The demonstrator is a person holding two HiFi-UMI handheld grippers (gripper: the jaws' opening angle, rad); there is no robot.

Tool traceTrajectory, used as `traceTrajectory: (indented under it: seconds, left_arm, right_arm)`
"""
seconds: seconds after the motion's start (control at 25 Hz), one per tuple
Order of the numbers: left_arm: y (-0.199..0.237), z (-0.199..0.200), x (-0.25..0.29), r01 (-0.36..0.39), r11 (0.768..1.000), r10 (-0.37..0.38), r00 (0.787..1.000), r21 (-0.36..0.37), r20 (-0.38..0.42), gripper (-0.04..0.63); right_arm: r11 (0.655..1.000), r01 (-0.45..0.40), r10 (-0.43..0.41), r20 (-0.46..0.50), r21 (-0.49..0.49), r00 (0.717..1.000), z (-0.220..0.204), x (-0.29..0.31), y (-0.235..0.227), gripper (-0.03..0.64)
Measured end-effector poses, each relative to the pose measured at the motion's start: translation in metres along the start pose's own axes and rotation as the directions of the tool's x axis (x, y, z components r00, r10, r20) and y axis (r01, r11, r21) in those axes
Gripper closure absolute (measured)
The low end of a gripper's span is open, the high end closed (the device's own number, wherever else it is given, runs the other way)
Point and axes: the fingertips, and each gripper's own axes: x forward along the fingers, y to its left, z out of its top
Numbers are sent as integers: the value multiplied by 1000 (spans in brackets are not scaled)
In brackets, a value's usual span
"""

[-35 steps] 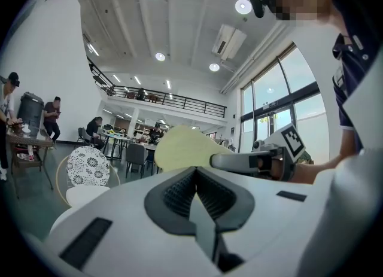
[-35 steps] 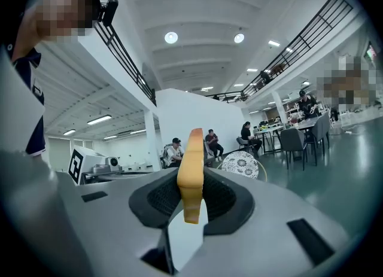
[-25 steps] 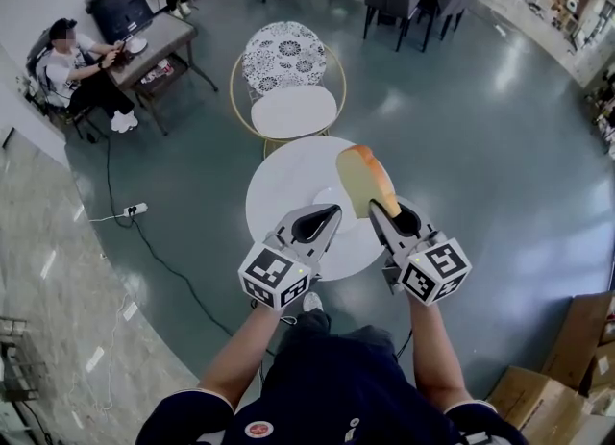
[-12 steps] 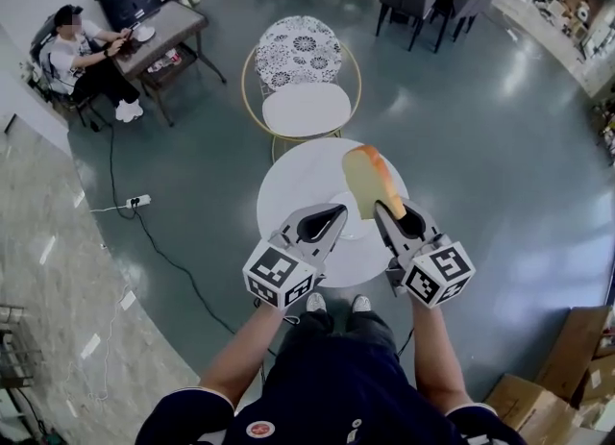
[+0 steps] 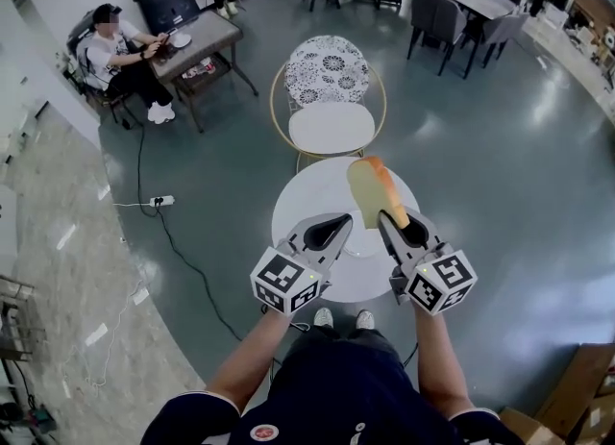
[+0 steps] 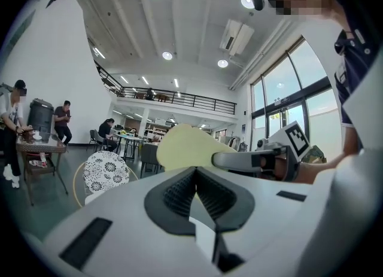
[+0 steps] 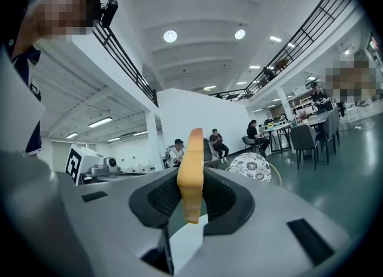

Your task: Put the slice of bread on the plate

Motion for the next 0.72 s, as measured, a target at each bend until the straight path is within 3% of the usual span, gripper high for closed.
traceTrajectory:
  seconds: [0.4, 0.72]
  left_arm:
    - [-8, -12, 16, -44, 999, 44, 999, 6, -24, 588]
    - [-11, -31, 29, -47, 999, 47, 997, -4, -57, 588]
  right_arm:
    - [999, -31, 31, 4, 15, 999, -2, -11, -19, 528]
    - [999, -12, 13, -61, 31, 998, -22, -14, -39, 528]
